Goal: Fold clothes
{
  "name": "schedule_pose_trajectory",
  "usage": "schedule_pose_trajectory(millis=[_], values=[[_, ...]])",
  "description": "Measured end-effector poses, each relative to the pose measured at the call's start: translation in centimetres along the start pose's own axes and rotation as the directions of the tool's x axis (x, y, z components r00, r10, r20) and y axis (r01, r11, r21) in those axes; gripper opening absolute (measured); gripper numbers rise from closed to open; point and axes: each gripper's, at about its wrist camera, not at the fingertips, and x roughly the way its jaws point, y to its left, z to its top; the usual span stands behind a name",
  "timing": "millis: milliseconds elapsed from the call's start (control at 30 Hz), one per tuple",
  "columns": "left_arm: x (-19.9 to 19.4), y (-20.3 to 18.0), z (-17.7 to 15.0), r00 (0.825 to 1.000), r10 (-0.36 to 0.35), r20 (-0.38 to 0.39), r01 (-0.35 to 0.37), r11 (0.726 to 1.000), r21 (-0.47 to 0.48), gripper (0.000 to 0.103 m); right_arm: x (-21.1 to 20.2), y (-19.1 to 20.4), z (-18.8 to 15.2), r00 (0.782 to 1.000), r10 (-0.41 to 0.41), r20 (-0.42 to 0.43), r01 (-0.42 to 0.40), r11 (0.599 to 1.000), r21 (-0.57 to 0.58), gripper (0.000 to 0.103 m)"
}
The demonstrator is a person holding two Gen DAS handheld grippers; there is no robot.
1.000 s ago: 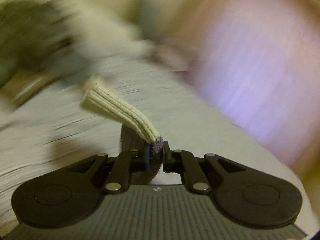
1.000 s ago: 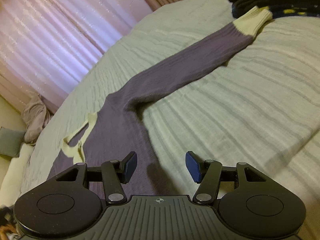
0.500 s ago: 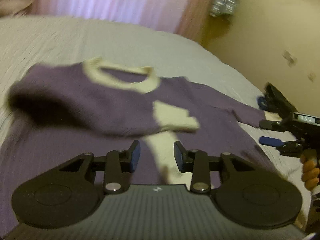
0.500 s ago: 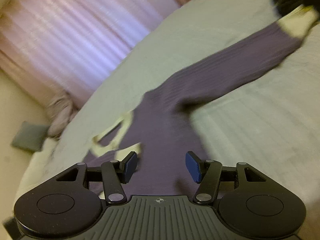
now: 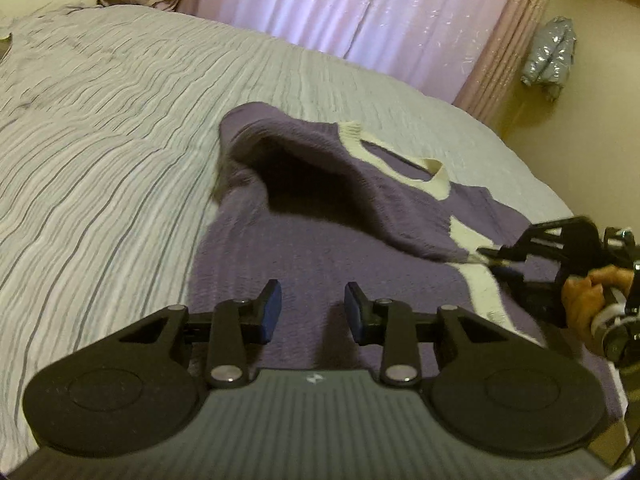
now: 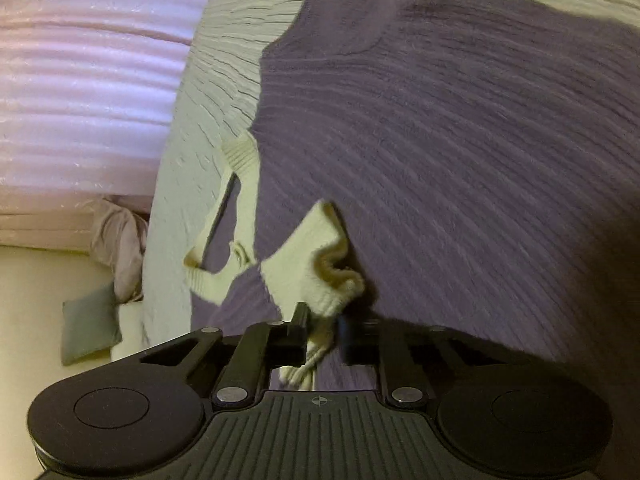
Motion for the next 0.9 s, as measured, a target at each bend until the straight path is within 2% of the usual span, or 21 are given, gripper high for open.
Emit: schedule_pose_trajectory(millis=[33, 100, 167, 233, 267, 367, 467, 600, 667, 700, 733, 767, 800, 867, 900], values=[[0.1, 0.2, -0.1, 1.0, 0.0, 0.002, 0.0, 1.0, -0.003, 0.027, -0.6, 1.2, 0.1, 0.998, 0.03, 0.046, -0.026, 0.996, -0.088, 0.01], [0.0, 0.7, -0.2, 1.0, 0.004, 0.006, -0.004, 1.0, -0.005, 0.025, -1.8, 3.5, 0.4, 0.987, 0.1, 0.129, -0.063, 0.962, -0.265, 0.009], [0.0, 1.1, -0.2, 1.0, 0.017, 0.007, -0.017, 1.0, -0.005, 0.024, -4.5, 5.1, 0.3, 0.957, 0.151, 0.249, -0.034, 0.907, -0.419, 0.009], [0.2, 1.4, -0.3, 1.0, 0.026, 0.007, -0.026, 1.0, -0.008, 0.024, -4.9, 4.4, 1.3, 0.949, 0.053, 0.31, 0.09, 0.899, -0.429, 0.009], [0.2, 1.4, -0.3, 1.0, 0.03, 0.007, -0.03, 1.0, -0.005, 0.024, -4.2, 3.0, 2.4, 0.954, -0.018, 0.299, 0.142, 0.907, -0.396, 0.009], [0.4, 1.2, -0.4, 0.999, 0.045, 0.01, -0.045, 0.999, 0.016, 0.024, -2.4, -1.2, 4.5, 0.972, -0.096, 0.215, 0.154, 0.95, -0.273, 0.009], [0.4, 1.2, -0.4, 0.999, 0.049, 0.008, -0.049, 0.999, 0.023, 0.024, -2.3, -2.4, 4.9, 0.979, -0.033, 0.203, 0.082, 0.967, -0.242, 0.01], [-0.4, 0.9, 0.5, 0.999, 0.042, 0.018, -0.042, 0.999, 0.005, 0.02, -2.4, -1.8, 4.9, 0.981, -0.066, 0.181, 0.116, 0.953, -0.279, 0.01], [-1.0, 0.4, 1.7, 0.998, 0.024, 0.061, -0.025, 1.0, 0.018, 0.02, -2.8, -1.5, 4.7, 0.98, -0.086, 0.177, 0.139, 0.94, -0.311, 0.01], [-1.2, 0.1, 2.5, 0.996, 0.017, 0.086, -0.019, 0.999, 0.032, 0.02, -3.2, -1.1, 4.5, 0.973, -0.104, 0.205, 0.169, 0.929, -0.331, 0.012], [-1.0, -0.3, 3.5, 0.994, 0.016, 0.105, -0.021, 0.999, 0.047, 0.02, -3.7, -0.7, 4.4, 0.965, -0.121, 0.234, 0.199, 0.916, -0.349, 0.021], [-0.7, -0.7, 4.4, 0.992, 0.017, 0.122, -0.025, 0.998, 0.062, 0.02, -4.2, -0.3, 4.2, 0.955, -0.137, 0.262, 0.23, 0.902, -0.366, 0.036], [-0.3, -1.1, 5.3, 0.99, 0.019, 0.137, -0.03, 0.996, 0.079, 0.02, -4.8, 0.4, 3.8, 0.937, -0.142, 0.319, 0.267, 0.88, -0.392, 0.04], [1.4, -2.2, 6.9, 0.987, 0.028, 0.157, -0.049, 0.99, 0.13, 0.02, -5.6, 1.9, 2.9, 0.902, -0.136, 0.41, 0.332, 0.825, -0.458, 0.04], [2.3, -2.7, 7.5, 0.986, 0.03, 0.162, -0.055, 0.987, 0.154, 0.02, -5.6, 2.5, 2.5, 0.902, -0.118, 0.416, 0.334, 0.802, -0.495, 0.039]])
